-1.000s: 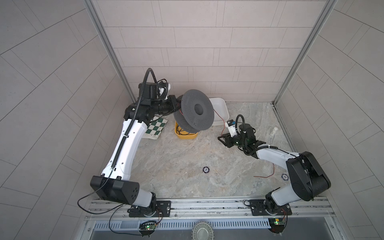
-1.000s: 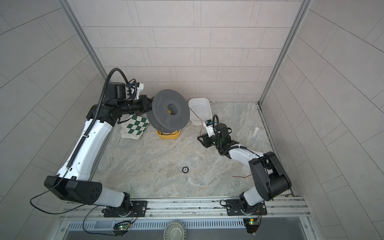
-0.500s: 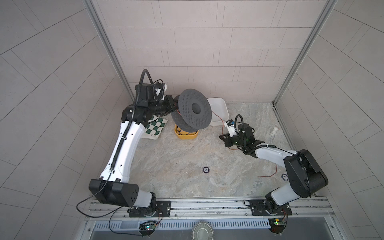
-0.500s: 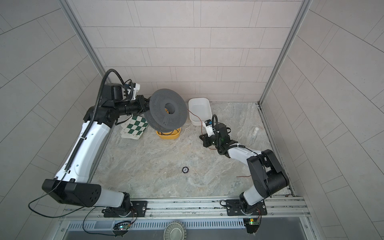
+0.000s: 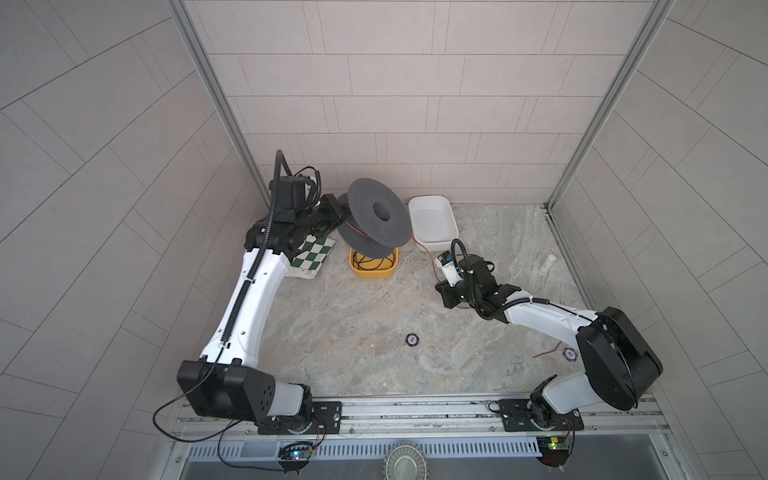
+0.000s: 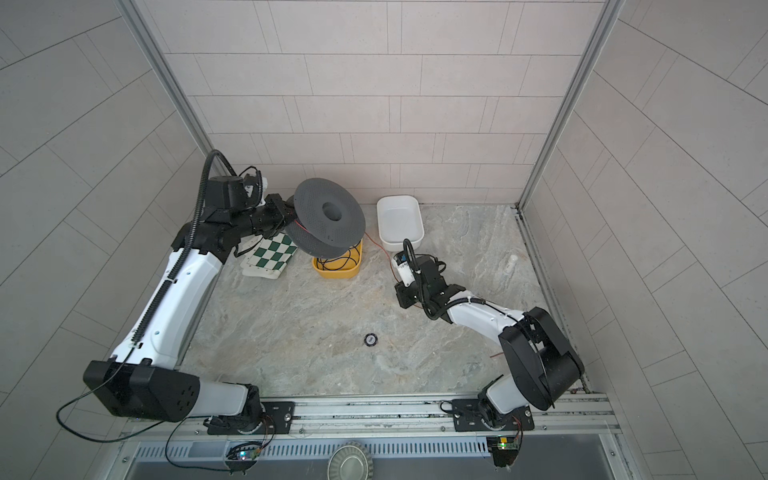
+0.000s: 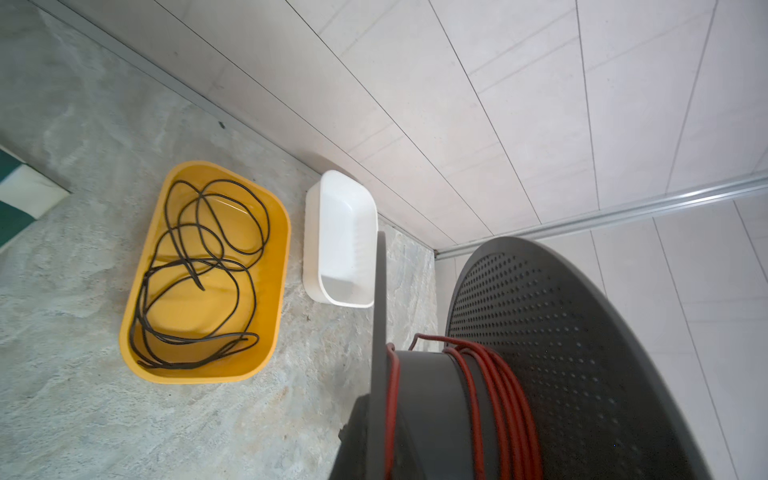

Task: Wrap the cables
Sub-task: 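Grasp the red cable and carry it toward the spool with the right gripper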

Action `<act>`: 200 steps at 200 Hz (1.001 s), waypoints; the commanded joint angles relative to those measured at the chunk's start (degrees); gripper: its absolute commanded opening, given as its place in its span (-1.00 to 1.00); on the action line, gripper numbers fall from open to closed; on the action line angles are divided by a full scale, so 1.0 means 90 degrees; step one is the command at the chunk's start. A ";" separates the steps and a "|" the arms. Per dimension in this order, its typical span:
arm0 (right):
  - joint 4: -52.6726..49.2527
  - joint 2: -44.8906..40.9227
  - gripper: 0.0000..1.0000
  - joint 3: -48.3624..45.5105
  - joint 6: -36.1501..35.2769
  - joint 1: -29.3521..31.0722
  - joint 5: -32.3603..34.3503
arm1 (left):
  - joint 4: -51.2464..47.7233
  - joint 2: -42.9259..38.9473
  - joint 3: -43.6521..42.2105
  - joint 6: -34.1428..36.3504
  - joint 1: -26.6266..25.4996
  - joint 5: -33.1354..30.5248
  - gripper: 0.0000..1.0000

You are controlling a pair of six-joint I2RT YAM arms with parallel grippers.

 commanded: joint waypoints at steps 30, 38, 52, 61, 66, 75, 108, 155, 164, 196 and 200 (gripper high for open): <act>-0.1375 -0.0279 -1.00 0.0537 -0.0947 0.0826 0.1392 | 0.0542 -0.0509 -0.0236 -0.0270 0.0050 -0.1813 -1.00; -0.1514 -0.0277 -1.00 0.0636 -0.1030 0.0948 0.1516 | 0.0601 -0.0546 -0.0281 -0.0263 0.0037 -0.2010 -1.00; -0.1724 -0.0287 -1.00 0.0785 -0.1152 0.1125 0.1696 | 0.0699 -0.0603 -0.0368 -0.0260 0.0046 -0.2249 -1.00; -0.1836 -0.0291 -1.00 0.0884 -0.1217 0.1235 0.1809 | 0.0784 -0.0614 -0.0433 -0.0258 0.0042 -0.2381 -1.00; -0.1902 -0.0293 -1.00 0.0936 -0.1251 0.1293 0.1852 | 0.0853 -0.0609 -0.0479 -0.0267 0.0042 -0.2440 -1.00; -0.2011 -0.0308 -1.00 0.1051 -0.1319 0.1401 0.1923 | 0.0964 -0.0605 -0.0544 -0.0298 0.0037 -0.2495 -1.00; -0.2365 -0.0332 -1.00 0.1450 -0.1728 0.1845 0.1917 | 0.1290 -0.0550 -0.0730 -0.0396 0.0022 -0.2715 -1.00; -0.2988 -0.0164 -1.00 0.2299 -0.2274 0.2378 0.2188 | 0.1590 -0.0421 -0.0869 -0.0390 -0.0145 -0.3140 -1.00; -0.3110 -0.0114 -1.00 0.2499 -0.2401 0.2484 0.2251 | 0.1611 -0.0386 -0.0877 -0.0333 -0.0219 -0.3230 -1.00; -0.3545 0.0028 -1.00 0.3247 -0.2884 0.2793 0.2366 | 0.1607 -0.0239 -0.0913 -0.0077 -0.0505 -0.3504 -1.00; -0.3604 0.0033 -1.00 0.3344 -0.2952 0.2820 0.2339 | 0.1580 -0.0221 -0.0910 -0.0042 -0.0549 -0.3542 -1.00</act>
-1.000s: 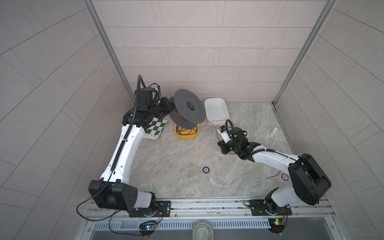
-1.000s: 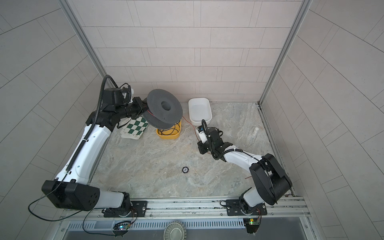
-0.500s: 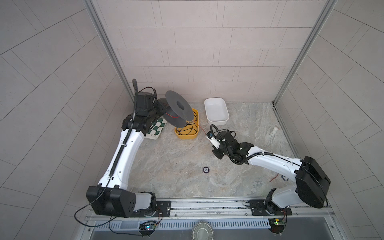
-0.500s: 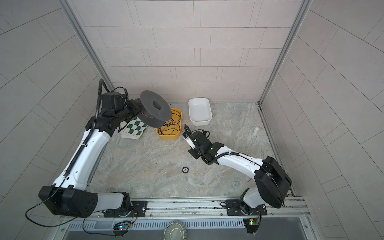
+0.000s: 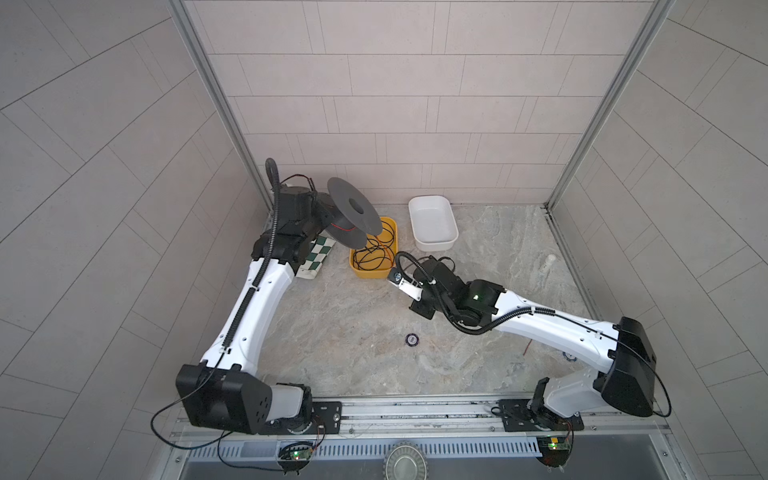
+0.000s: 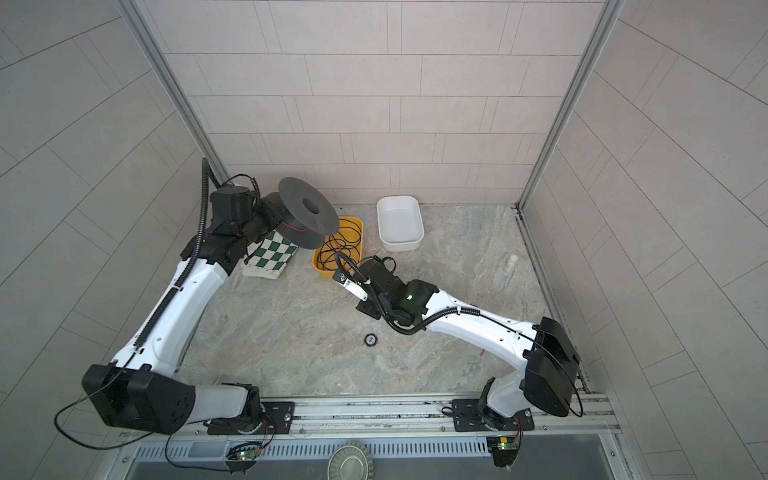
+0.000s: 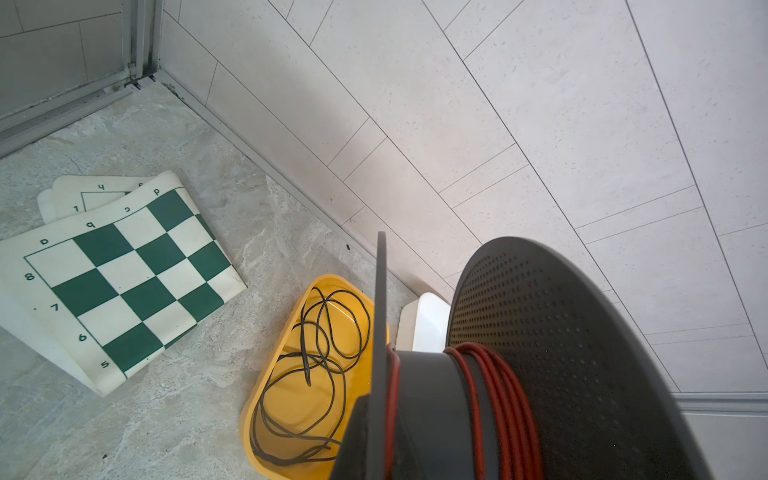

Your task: Wrap the cables

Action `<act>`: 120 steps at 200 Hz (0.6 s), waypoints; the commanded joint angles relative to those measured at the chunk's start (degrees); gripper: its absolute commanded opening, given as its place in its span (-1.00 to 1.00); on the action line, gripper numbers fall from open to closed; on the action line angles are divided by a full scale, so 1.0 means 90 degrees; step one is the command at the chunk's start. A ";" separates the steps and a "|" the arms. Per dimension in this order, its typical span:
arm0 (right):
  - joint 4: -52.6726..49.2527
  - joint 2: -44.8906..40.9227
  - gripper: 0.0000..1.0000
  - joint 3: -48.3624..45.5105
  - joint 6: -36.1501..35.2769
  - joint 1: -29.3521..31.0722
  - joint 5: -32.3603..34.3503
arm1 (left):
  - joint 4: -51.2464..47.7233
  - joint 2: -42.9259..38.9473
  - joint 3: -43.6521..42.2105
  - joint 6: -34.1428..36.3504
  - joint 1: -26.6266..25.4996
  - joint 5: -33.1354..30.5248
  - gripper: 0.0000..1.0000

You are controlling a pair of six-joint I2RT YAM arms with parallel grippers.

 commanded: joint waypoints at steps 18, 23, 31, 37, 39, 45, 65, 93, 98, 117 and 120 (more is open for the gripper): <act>-0.0701 0.0089 -1.00 0.0799 -0.0810 0.0297 0.0070 | 0.0501 0.0110 0.0021 0.0370 -0.0437 -0.0599 -1.00; -0.0718 0.0085 -1.00 0.0877 -0.0867 0.0323 0.0074 | 0.0481 0.0116 0.0016 0.0434 -0.0499 -0.0681 -1.00; -0.0754 0.0076 -1.00 0.0992 -0.0943 0.0339 0.0103 | 0.0452 0.0122 0.0008 0.0525 -0.0593 -0.0777 -1.00; -0.0786 0.0075 -1.00 0.1084 -0.1005 0.0340 0.0137 | 0.0417 0.0121 -0.0003 0.0590 -0.0654 -0.0860 -1.00; -0.0792 0.0075 -1.00 0.1103 -0.1013 0.0347 0.0150 | 0.0412 0.0124 0.0002 0.0611 -0.0675 -0.0883 -1.00; -0.0820 0.0082 -1.00 0.1187 -0.1075 0.0349 0.0199 | 0.0384 0.0125 -0.0003 0.0655 -0.0741 -0.0951 -1.00; -0.0856 0.0085 -1.00 0.1397 -0.1256 0.0348 0.0335 | 0.0175 0.0233 0.0111 0.1028 -0.0945 -0.1130 -1.00; -0.0692 0.0085 -1.00 0.1582 -0.1404 0.0346 0.0712 | -0.0104 0.0379 0.0256 0.1376 -0.1203 -0.1129 -1.00; -0.0660 0.0089 -1.00 0.1612 -0.1432 0.0349 0.0798 | -0.0219 0.0426 0.0319 0.1440 -0.1257 -0.1131 -1.00; -0.0375 0.0065 -1.00 0.1639 -0.1458 0.0349 0.1178 | -0.0489 0.0520 0.0445 0.1702 -0.1398 -0.1073 -1.00; -0.0327 0.0057 -1.00 0.1642 -0.1459 0.0349 0.1228 | -0.0518 0.0525 0.0457 0.1745 -0.1414 -0.1040 -1.00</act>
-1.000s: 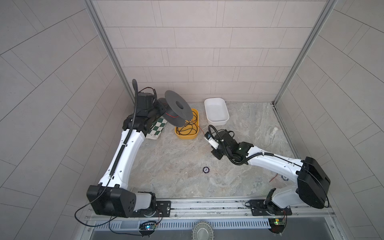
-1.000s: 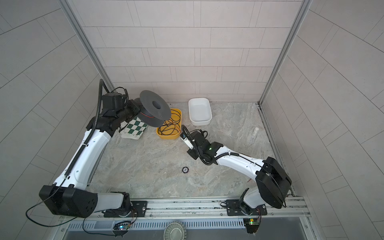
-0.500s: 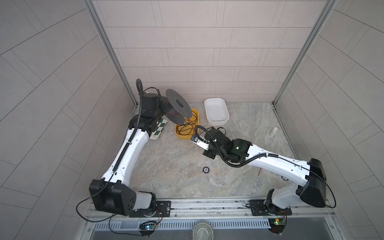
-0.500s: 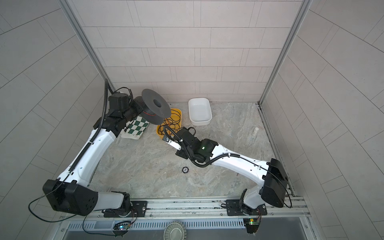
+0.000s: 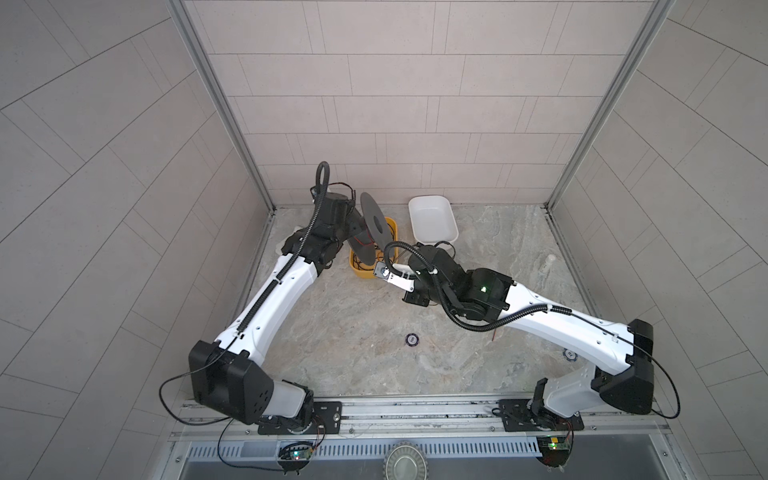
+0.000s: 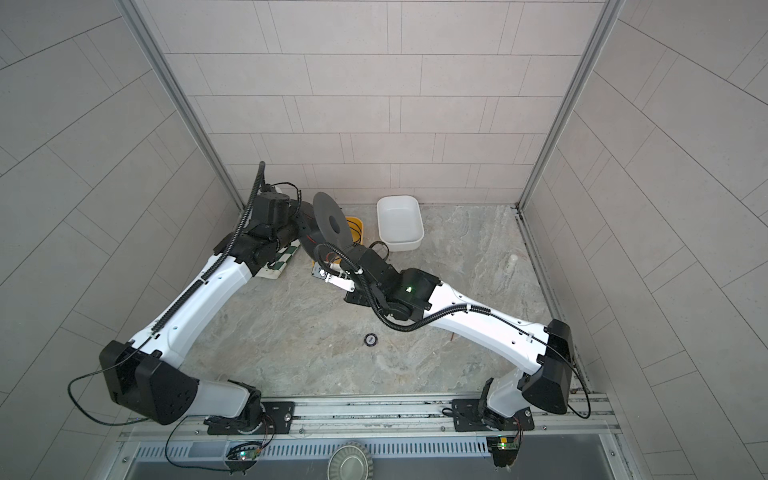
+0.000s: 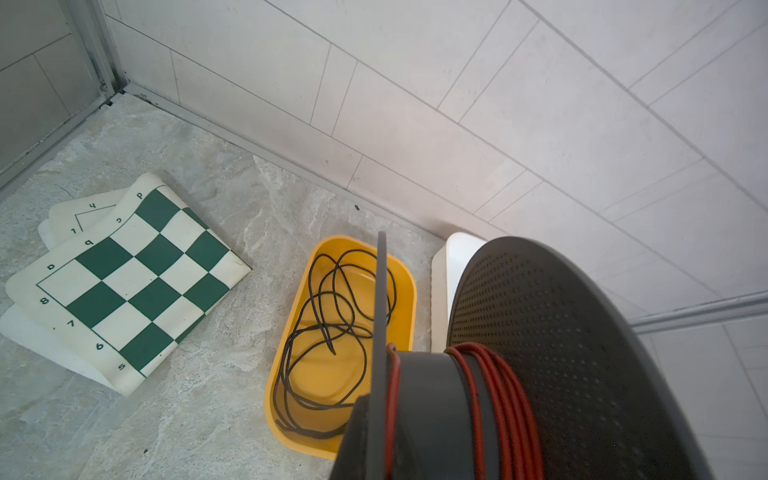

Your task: Wrap the cables

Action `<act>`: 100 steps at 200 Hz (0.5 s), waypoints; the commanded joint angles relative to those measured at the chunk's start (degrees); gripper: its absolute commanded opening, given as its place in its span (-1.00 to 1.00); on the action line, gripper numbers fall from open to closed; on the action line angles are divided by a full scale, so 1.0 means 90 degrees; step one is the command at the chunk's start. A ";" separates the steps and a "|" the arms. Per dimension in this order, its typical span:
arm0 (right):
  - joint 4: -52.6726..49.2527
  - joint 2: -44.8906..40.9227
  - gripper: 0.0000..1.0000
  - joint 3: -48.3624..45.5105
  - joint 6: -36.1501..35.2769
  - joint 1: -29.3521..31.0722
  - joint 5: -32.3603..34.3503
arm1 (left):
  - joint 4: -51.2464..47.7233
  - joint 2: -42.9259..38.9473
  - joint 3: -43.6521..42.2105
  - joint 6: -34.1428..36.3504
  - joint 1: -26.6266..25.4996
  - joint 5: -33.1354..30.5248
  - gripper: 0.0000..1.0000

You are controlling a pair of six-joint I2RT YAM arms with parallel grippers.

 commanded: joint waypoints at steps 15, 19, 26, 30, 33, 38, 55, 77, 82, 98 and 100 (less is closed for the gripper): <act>0.0476 -0.0049 -1.00 0.0153 -0.0187 0.0009 0.0767 | -0.0208 0.0066 0.0400 0.0671 -0.0231 0.0106 -1.00; 0.0501 -0.0045 -1.00 0.0172 -0.0177 0.0008 0.0793 | -0.0237 0.0067 0.0407 0.0737 -0.0248 0.0171 -1.00; 0.0538 -0.0018 -1.00 0.0222 -0.0142 -0.0006 0.0833 | -0.0283 0.0074 0.0405 0.0815 -0.0274 0.0289 -1.00; 0.0549 -0.0001 -1.00 0.0256 -0.0123 -0.0015 0.0858 | -0.0308 0.0074 0.0405 0.0854 -0.0288 0.0358 -1.00; 0.0559 0.0011 -1.00 0.0278 -0.0106 -0.0025 0.0877 | -0.0323 0.0074 0.0405 0.0870 -0.0286 0.0413 -1.00; 0.0571 0.0045 -1.00 0.0317 -0.0085 -0.0038 0.0915 | -0.0357 0.0088 0.0405 0.0891 -0.0287 0.0491 -1.00; 0.0584 0.0166 -1.00 0.0468 0.0025 -0.0125 0.1044 | -0.0473 0.0069 0.0424 0.1036 -0.0289 0.0719 -1.00; 0.0557 0.0332 -1.00 0.0683 0.0213 -0.0288 0.1129 | -0.0666 0.0063 0.0505 0.1380 -0.0294 0.1047 -1.00; 0.0550 0.0365 -1.00 0.0726 0.0253 -0.0328 0.1129 | -0.0734 0.0054 0.0529 0.1457 -0.0298 0.1103 -1.00; 0.0478 0.0475 -1.00 0.0912 0.0478 -0.0497 0.1094 | -0.0877 0.0027 0.0539 0.1679 -0.0297 0.1310 -1.00; 0.0457 0.0493 -1.00 0.0948 0.0509 -0.0518 0.1084 | -0.0896 0.0025 0.0541 0.1702 -0.0298 0.1331 -1.00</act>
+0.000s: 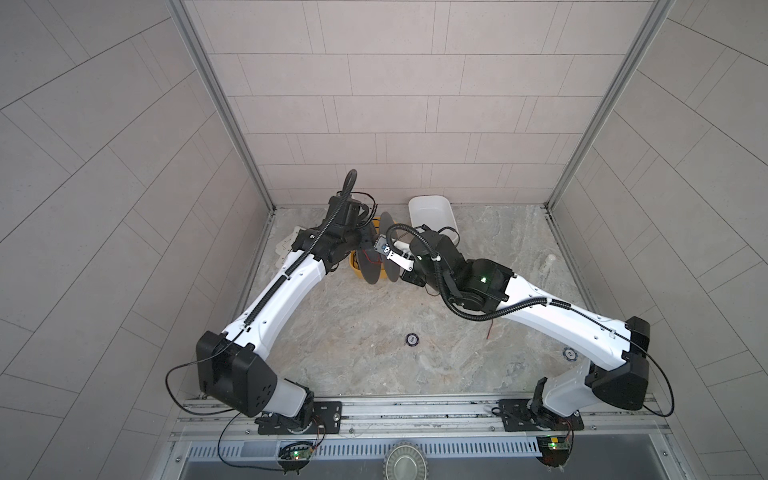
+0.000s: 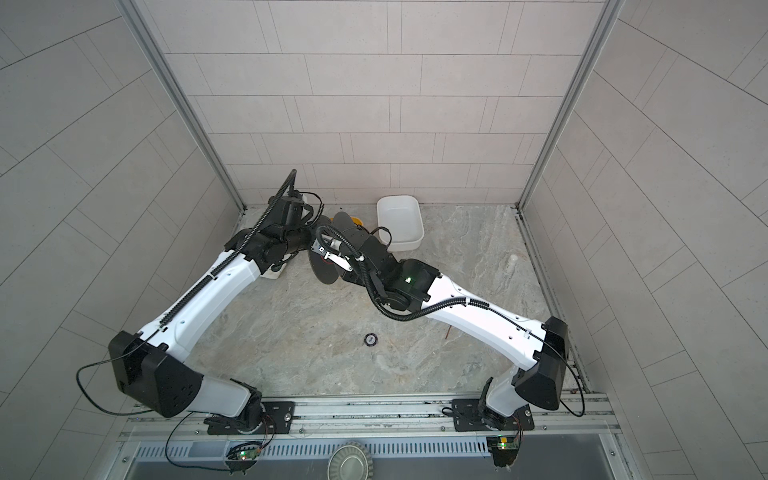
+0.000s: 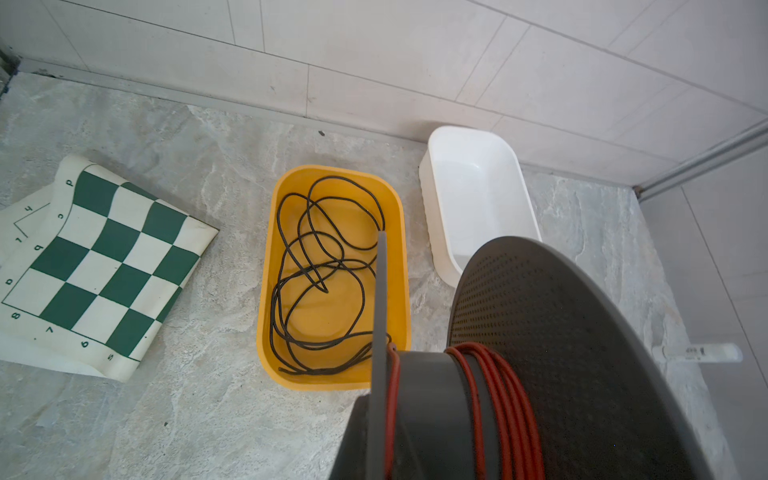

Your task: Wrap the cables

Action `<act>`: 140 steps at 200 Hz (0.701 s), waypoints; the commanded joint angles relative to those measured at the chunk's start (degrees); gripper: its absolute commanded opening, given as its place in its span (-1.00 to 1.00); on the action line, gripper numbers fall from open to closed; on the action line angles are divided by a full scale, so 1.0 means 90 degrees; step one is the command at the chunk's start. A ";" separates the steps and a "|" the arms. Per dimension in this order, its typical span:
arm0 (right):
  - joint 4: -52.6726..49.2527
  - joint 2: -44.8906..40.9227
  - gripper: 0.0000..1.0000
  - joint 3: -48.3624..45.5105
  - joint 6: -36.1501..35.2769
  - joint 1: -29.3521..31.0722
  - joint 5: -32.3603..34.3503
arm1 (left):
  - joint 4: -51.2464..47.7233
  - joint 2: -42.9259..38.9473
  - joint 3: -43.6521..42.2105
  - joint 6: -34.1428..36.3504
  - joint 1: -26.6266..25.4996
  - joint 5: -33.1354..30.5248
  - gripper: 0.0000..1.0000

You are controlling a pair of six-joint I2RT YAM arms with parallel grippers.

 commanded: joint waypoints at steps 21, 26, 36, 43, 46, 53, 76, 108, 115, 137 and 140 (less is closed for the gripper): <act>-0.0213 0.0351 -1.00 0.0589 0.0739 -0.0464 -0.0043 | -0.0311 -0.0152 0.0390 0.0720 -0.0029 0.0674 -1.00; -0.0269 0.0395 -1.00 0.0631 0.0810 -0.0524 -0.0093 | -0.0366 -0.0148 0.0406 0.0753 -0.0024 0.0739 -1.00; -0.0364 0.0483 -1.00 0.0719 0.0968 -0.0628 -0.0193 | -0.0448 -0.0169 0.0423 0.0830 -0.0029 0.0880 -1.00; -0.0439 0.0531 -1.00 0.0756 0.1068 -0.0696 -0.0293 | -0.0503 -0.0182 0.0417 0.0853 -0.0026 0.0965 -1.00; -0.0467 0.0558 -1.00 0.0775 0.1108 -0.0730 -0.0348 | -0.0520 -0.0189 0.0416 0.0859 -0.0029 0.1007 -1.00; -0.0512 0.0601 -1.00 0.0796 0.1192 -0.0797 -0.0450 | -0.0534 -0.0219 0.0389 0.0876 -0.0029 0.1106 -1.00; -0.0589 0.0704 -1.00 0.0812 0.1526 -0.1056 -0.0807 | -0.0627 -0.0278 0.0290 0.0953 -0.0029 0.1329 -1.00; -0.0685 0.0848 -1.00 0.0905 0.1994 -0.1470 -0.1369 | -0.0813 -0.0295 0.0206 0.1095 -0.0024 0.1633 -1.00; -0.0688 0.0879 -1.00 0.0931 0.2076 -0.1555 -0.1482 | -0.0828 -0.0294 0.0194 0.1087 -0.0029 0.1720 -1.00; -0.0760 0.0993 -1.00 0.0974 0.2319 -0.1803 -0.1806 | -0.0810 -0.0350 0.0118 0.1022 -0.0030 0.2052 -1.00; -0.0778 0.1008 -1.00 0.0982 0.2353 -0.1836 -0.1843 | -0.0810 -0.0363 0.0114 0.1019 -0.0034 0.2095 -1.00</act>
